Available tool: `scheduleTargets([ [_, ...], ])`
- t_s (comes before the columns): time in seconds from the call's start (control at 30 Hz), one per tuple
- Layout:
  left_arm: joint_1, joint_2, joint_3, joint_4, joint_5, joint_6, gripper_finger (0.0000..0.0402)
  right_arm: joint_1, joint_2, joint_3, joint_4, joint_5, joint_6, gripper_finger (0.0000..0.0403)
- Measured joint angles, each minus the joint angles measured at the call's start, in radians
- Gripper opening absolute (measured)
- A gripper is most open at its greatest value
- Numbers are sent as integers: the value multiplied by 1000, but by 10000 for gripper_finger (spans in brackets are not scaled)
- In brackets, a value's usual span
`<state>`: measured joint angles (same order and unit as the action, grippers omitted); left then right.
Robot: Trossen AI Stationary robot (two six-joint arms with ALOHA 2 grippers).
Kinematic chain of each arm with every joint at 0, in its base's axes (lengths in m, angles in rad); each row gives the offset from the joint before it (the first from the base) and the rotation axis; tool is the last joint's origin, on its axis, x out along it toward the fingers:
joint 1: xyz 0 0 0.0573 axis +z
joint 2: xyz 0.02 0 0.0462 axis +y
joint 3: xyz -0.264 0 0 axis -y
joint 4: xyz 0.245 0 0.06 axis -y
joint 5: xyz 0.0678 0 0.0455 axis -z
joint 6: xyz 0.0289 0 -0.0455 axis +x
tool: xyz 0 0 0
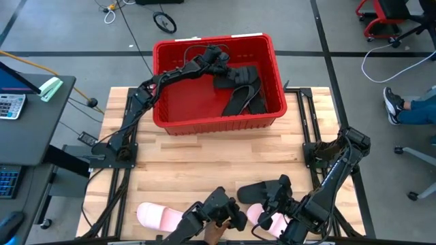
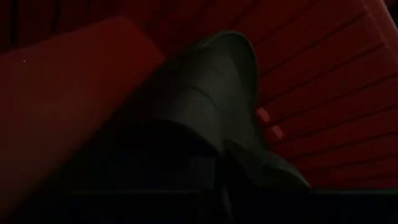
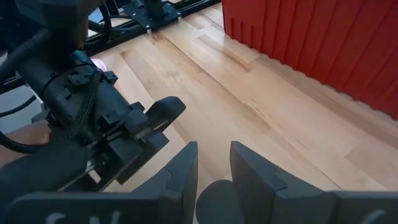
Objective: Pick and place slides into bin
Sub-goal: Put the left black slide into the red container
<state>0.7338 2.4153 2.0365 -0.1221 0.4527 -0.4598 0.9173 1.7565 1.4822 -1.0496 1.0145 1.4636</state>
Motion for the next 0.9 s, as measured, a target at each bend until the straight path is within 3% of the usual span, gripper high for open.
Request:
scheduleTargets([
  [0.43, 30, -47, 0, -81, 42, -21, 11, 0, 0, 0, 5, -3, 9, 100],
  [0.9, 35, -260, 2, -461, 57, 291, 11, -1, 0, 0, 8, -7, 6, 100],
])
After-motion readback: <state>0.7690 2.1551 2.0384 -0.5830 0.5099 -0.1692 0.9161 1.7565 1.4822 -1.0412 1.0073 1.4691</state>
